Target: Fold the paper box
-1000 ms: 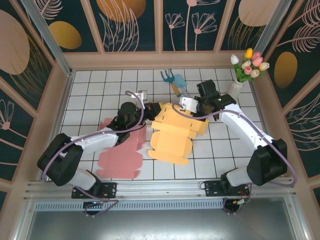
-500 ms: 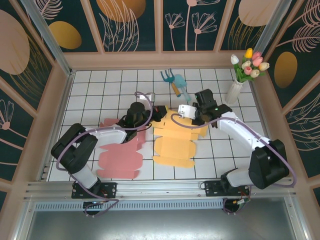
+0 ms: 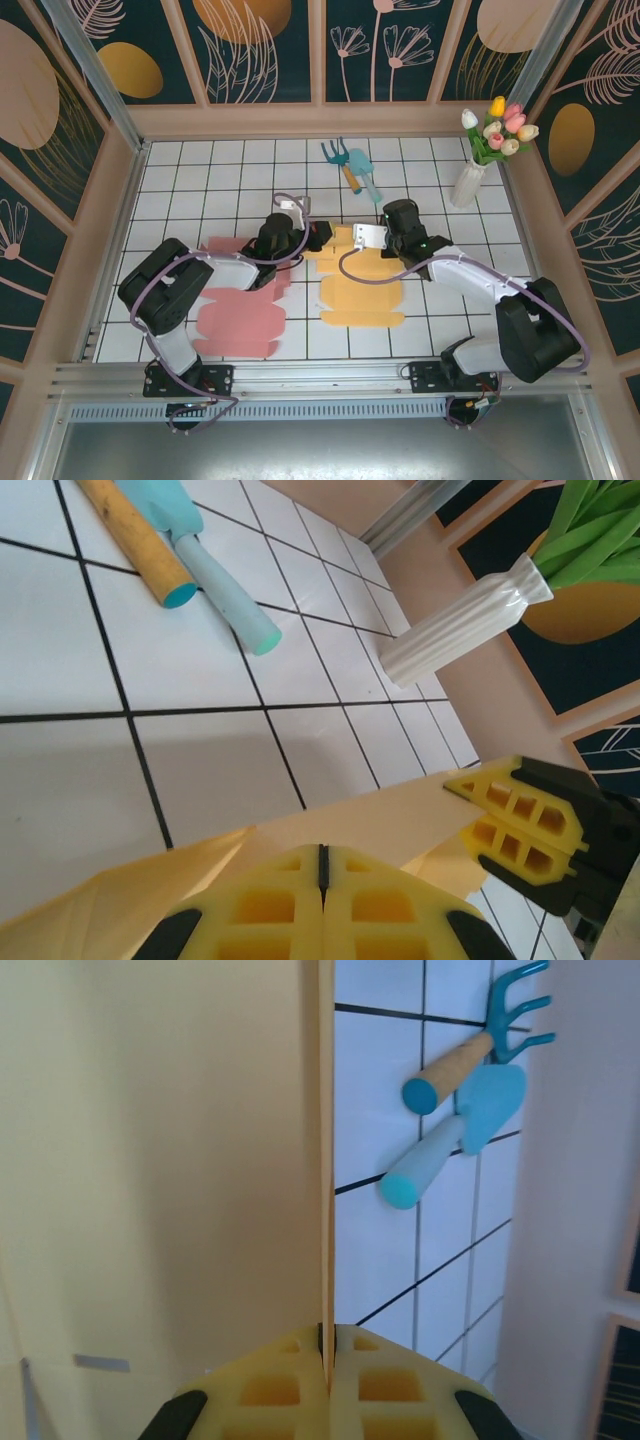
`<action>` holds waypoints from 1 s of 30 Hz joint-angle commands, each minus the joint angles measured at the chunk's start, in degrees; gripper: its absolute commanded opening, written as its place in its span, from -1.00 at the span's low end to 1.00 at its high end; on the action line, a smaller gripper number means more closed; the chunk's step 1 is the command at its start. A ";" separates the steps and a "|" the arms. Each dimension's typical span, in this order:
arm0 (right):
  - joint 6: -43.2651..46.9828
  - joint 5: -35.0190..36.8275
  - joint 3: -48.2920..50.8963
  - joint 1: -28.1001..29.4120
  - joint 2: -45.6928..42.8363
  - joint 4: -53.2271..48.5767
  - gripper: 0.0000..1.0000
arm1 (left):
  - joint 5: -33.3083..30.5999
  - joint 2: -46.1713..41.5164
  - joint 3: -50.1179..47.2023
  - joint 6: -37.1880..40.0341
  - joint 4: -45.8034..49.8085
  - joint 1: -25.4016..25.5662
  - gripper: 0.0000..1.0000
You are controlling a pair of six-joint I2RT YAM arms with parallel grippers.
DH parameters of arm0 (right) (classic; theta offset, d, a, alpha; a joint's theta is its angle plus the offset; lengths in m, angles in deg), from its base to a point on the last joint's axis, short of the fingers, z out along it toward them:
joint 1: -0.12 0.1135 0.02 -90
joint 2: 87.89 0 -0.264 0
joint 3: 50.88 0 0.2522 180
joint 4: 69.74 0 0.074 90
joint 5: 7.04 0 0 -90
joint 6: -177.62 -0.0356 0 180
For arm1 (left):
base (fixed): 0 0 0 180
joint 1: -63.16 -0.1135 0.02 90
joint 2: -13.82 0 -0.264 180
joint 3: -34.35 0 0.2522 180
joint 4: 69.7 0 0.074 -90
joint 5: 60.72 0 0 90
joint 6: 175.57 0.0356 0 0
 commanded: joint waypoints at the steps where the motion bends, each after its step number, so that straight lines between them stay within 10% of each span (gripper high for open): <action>1: 3.25 5.09 2.83 0.59 0.78 9.16 -1.00 | -2.38 -3.21 -2.99 0.18 -1.67 0.29 -1.00; 6: 3.35 5.57 3.42 0.59 2.53 10.49 -1.00 | -8.79 -7.84 -10.01 3.19 0.15 0.28 -1.00; 14: 4.30 5.32 5.26 0.59 0.85 13.98 -1.00 | 0.75 -0.17 -15.60 -2.51 -11.19 0.40 -0.98; 30: 0.89 -1.07 5.84 0.59 -6.08 11.85 -1.00 | -3.77 4.90 -9.44 0.58 -6.69 0.37 -0.25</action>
